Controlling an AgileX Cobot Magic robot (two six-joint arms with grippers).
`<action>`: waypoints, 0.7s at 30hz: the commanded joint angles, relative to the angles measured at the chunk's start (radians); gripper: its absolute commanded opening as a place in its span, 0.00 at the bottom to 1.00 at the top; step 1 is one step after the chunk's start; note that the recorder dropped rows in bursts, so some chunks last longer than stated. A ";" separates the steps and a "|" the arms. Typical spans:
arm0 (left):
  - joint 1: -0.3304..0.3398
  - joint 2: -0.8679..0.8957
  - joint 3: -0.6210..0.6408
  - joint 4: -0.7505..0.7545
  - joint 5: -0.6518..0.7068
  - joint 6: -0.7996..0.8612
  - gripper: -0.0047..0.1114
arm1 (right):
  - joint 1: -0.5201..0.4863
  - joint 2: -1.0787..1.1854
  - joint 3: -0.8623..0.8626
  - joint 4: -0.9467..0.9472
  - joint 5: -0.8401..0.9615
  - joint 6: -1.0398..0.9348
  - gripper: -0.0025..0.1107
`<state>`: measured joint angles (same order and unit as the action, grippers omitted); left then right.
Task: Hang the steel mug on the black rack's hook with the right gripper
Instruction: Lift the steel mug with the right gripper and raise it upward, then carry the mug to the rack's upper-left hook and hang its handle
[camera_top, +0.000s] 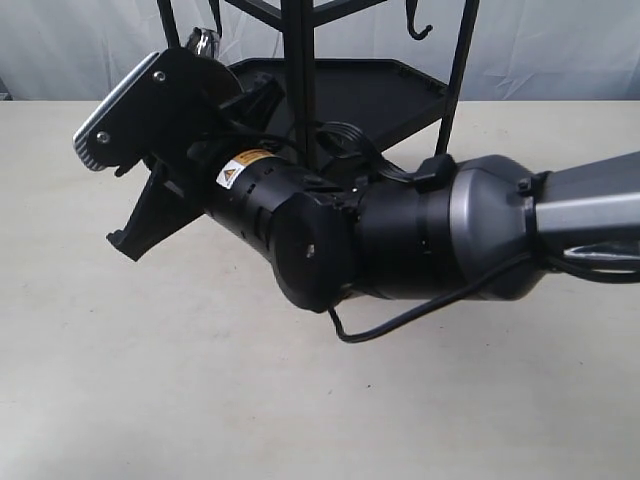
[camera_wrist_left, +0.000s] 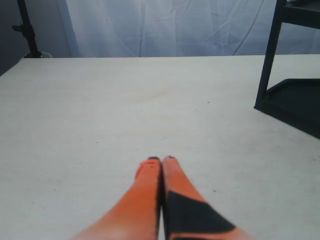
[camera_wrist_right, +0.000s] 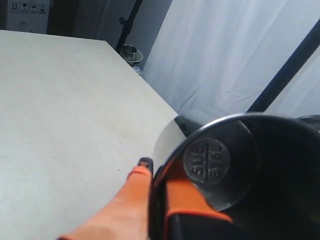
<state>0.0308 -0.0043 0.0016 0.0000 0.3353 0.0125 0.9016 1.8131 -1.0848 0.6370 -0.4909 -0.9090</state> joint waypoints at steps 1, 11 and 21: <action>-0.005 0.004 -0.002 0.000 -0.008 -0.005 0.04 | -0.006 0.011 0.002 0.033 0.011 -0.005 0.02; -0.005 0.004 -0.002 0.000 -0.008 -0.005 0.04 | -0.006 0.011 0.002 0.086 0.018 -0.005 0.47; -0.005 0.004 -0.002 0.000 -0.008 -0.005 0.04 | -0.004 -0.027 0.002 0.185 0.033 -0.009 0.54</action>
<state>0.0308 -0.0043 0.0016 0.0000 0.3353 0.0125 0.8993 1.8182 -1.0848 0.7915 -0.4612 -0.9178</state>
